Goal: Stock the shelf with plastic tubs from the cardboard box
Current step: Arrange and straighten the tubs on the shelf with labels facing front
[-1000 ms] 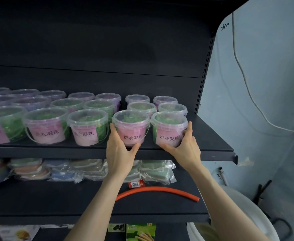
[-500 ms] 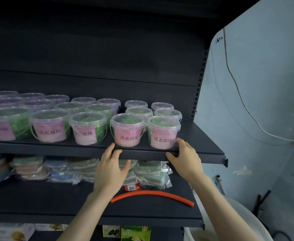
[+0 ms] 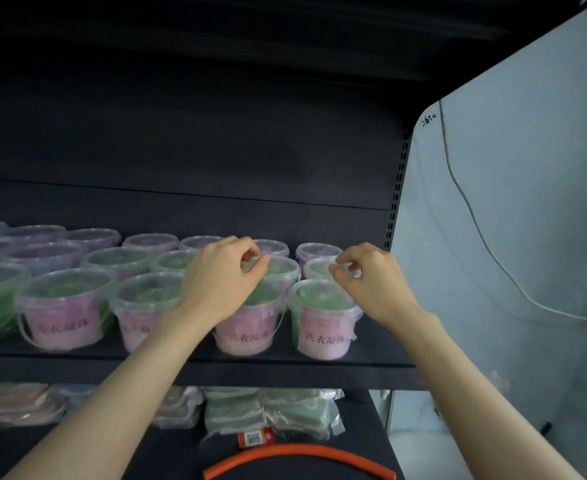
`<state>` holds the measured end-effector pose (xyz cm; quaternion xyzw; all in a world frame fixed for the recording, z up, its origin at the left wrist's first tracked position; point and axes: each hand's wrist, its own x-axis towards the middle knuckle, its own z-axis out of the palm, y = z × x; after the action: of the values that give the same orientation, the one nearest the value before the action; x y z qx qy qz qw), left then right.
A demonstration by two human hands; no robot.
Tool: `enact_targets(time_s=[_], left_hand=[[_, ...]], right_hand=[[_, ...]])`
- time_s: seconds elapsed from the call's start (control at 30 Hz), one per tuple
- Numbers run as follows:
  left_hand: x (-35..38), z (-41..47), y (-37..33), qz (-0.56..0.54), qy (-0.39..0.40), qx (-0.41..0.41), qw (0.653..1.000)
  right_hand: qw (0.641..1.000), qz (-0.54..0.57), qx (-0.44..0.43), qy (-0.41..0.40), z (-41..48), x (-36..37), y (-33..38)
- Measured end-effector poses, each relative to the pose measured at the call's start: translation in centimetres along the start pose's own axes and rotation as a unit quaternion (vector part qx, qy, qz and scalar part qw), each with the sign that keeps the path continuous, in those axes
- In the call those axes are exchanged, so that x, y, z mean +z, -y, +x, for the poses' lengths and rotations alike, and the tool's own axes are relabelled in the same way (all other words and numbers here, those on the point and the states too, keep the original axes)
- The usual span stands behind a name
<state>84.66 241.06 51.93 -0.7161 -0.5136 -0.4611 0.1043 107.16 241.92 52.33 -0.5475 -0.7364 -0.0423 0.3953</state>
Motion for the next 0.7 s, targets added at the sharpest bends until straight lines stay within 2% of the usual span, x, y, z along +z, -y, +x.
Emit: enact_targets(time_s=[0.2,0.43,0.6,0.7], left_hand=[[4.1,7.1,3.6,0.006,0.204,-0.026,0.978],[8.0,11.2,5.9,0.033,0.403,-0.004,0.915],[9.2,12.0,6.5,0.055,0.435,0.020,0.898],[9.2,12.2,6.6,0.068,0.458,0.027,0.886]], right_hand=[[0.997,-0.027,0.042,0.054,6.0,2.8,-2.3],[0.976,-0.071,0.111,0.171,9.5,5.7,-4.7],[0.943,-0.107,0.147,0.279,10.5,5.9,-5.4],[0.932,-0.136,0.137,0.306,11.0,5.9,-5.3]])
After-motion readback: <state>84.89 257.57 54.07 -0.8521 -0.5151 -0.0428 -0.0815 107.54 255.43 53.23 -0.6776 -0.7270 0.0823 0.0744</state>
